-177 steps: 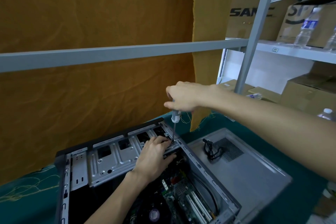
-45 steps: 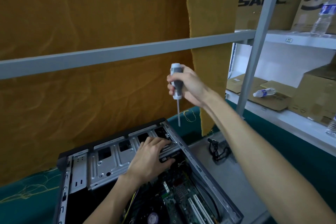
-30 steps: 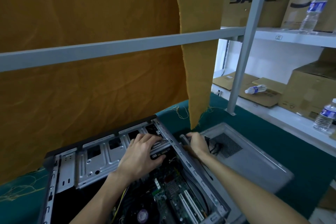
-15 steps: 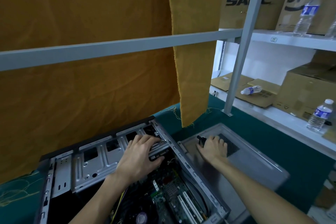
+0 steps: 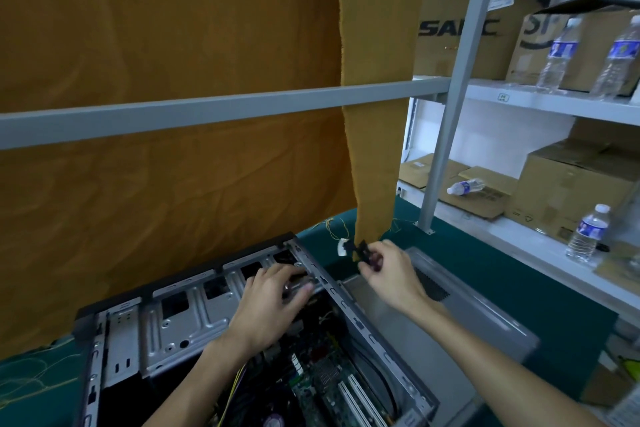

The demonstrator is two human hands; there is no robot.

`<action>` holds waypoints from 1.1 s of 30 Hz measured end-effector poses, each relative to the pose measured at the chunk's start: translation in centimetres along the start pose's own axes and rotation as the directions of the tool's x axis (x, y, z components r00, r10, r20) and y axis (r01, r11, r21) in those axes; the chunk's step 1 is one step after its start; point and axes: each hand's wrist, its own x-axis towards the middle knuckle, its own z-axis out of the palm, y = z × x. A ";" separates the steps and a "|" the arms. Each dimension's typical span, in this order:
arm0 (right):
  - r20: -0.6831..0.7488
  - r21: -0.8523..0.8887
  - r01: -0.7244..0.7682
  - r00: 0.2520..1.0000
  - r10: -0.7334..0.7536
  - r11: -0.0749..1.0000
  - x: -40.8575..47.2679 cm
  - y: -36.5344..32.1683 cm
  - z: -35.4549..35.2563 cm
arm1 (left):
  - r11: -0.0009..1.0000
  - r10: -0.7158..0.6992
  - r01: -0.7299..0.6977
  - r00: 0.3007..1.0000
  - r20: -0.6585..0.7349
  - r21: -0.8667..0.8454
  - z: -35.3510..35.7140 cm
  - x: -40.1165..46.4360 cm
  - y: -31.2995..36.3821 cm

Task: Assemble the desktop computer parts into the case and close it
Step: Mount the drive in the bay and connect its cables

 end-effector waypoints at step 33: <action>0.252 0.783 -0.271 0.961 0.114 0.559 -5.3 -8.7 2.6 | 0.716 -0.132 0.172 0.985 0.110 -0.676 -0.8 -3.8 1.0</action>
